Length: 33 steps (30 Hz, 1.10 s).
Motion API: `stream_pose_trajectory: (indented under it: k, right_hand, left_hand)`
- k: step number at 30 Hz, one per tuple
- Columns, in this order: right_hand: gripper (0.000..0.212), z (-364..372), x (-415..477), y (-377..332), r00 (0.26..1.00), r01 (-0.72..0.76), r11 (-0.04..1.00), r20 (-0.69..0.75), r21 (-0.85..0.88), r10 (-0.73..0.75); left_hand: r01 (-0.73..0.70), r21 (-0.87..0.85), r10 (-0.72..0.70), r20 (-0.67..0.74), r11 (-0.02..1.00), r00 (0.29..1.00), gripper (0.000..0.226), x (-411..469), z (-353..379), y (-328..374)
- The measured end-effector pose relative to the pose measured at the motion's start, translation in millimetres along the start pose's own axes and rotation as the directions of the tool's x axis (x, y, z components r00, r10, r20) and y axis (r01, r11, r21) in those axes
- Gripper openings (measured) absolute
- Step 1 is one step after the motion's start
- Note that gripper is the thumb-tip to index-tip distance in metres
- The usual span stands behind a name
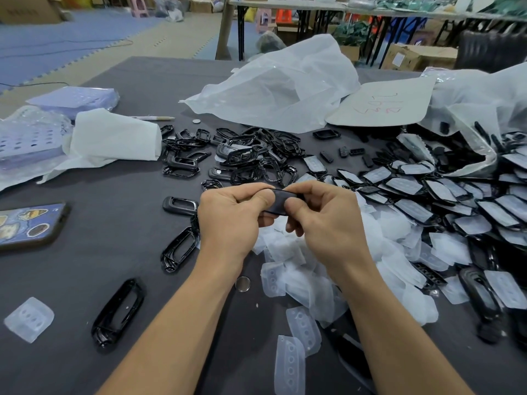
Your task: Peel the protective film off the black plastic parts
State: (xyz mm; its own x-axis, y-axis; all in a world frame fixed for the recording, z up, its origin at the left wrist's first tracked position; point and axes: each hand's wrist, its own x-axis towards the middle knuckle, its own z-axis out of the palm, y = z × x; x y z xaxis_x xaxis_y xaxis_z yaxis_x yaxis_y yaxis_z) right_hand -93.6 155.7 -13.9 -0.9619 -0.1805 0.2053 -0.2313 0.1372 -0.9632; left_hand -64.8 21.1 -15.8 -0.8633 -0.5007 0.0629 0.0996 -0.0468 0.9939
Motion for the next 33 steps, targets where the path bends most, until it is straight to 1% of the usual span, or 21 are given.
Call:
stream_pose_trajectory:
  k: [2,3,5,9,10,12,13,14,15,16,18,19,21,24,26,27,29,31,32,33]
  right_hand:
    - [0.031,-3,1,0,0.999,-0.031,0.995,0.039,0.097,0.028]
    - [0.034,-4,2,0,0.998,-0.039,0.993,0.05,0.114,0.034]
    - [0.037,-5,2,1,0.999,-0.026,0.994,0.045,0.108,0.022]
    - [0.022,-1,0,2,0.999,0.033,0.999,0.005,-0.02,-0.033]
    - [0.024,0,1,2,1.0,0.021,1.0,0.004,-0.022,-0.021]
    - [0.033,0,1,0,1.0,-0.024,0.999,0.013,0.04,0.023]
    - [0.037,-1,1,0,1.0,-0.03,0.999,0.005,0.036,0.03]
    - [0.039,-1,1,-1,1.0,-0.01,1.0,-0.009,-0.019,0.01]
    - [0.036,-2,-1,-2,0.999,0.03,0.992,-0.02,-0.122,-0.033]
    - [0.033,-2,-3,-3,0.996,0.08,0.968,-0.008,-0.239,-0.085]
    - [0.042,-1,-8,-5,0.985,0.171,0.88,0.049,-0.443,-0.166]
    - [0.046,-1,-10,-6,0.981,0.19,0.849,0.056,-0.493,-0.187]
    - [0.049,0,-10,-9,0.978,0.19,0.829,0.032,-0.526,-0.204]
    - [0.046,-10,-3,-13,0.986,0.148,0.817,0.021,-0.557,-0.164]
    - [0.04,-29,7,-16,0.991,0.092,0.79,-0.018,-0.607,-0.13]
    - [0.036,-43,14,-16,0.992,0.037,0.774,-0.067,-0.632,-0.103]
    - [0.033,-71,31,-13,0.978,-0.126,0.725,-0.206,-0.678,-0.023]
    - [0.033,-98,48,-10,0.949,-0.262,0.65,-0.312,-0.714,0.04]
    - [0.033,-109,53,-8,0.935,-0.321,0.591,-0.346,-0.74,0.075]
    - [0.035,-113,56,-9,0.92,-0.378,0.533,-0.373,-0.757,0.122]
  left_hand:
    - [0.008,-0.001,-0.008,-0.022,1.0,1.0,0.028,2,0,-1]
    - [0.007,0.003,-0.007,-0.023,1.0,1.0,0.029,2,0,-2]
    - [-0.005,0.018,0.005,-0.012,1.0,1.0,0.031,2,0,-3]
    - [0.002,0.006,-0.002,-0.014,1.0,1.0,0.024,3,0,-6]
    - [0.009,0.006,-0.009,-0.015,1.0,1.0,0.021,3,-1,-6]
    - [0.022,-0.002,-0.022,-0.021,1.0,1.0,0.017,4,-2,-6]
    - [0.029,-0.007,-0.029,-0.027,1.0,0.999,0.018,5,-2,-6]
    - [0.04,-0.016,-0.04,-0.033,0.999,0.999,0.02,5,-2,-5]
    - [0.054,-0.031,-0.056,-0.042,0.998,0.998,0.021,4,-2,-5]
    - [0.071,-0.052,-0.073,-0.045,0.996,0.996,0.022,4,-2,-4]
    - [0.094,-0.079,-0.097,-0.032,0.992,0.995,0.017,3,-3,-5]
    - [0.104,-0.078,-0.106,-0.027,0.992,0.994,0.014,2,-4,-6]
    - [0.135,-0.071,-0.136,-0.014,0.988,0.991,0.013,2,-5,-9]
    - [0.133,-0.048,-0.133,0.006,0.99,0.991,0.002,2,-6,-12]
    - [0.097,-0.027,-0.097,0.017,0.995,0.995,0.016,0,-10,-13]
    - [0.088,-0.019,-0.087,0.017,0.996,0.996,0.021,0,-11,-13]
    - [0.076,0.051,-0.076,-0.007,0.996,0.997,0.019,-1,-11,-10]
    - [0.043,0.13,-0.038,-0.042,0.991,0.998,0.014,-2,-16,3]
    - [0.036,0.149,-0.025,-0.07,0.988,0.997,0.015,-4,-21,9]
    - [0.04,0.094,-0.034,-0.062,0.995,0.998,0.017,-7,-25,17]
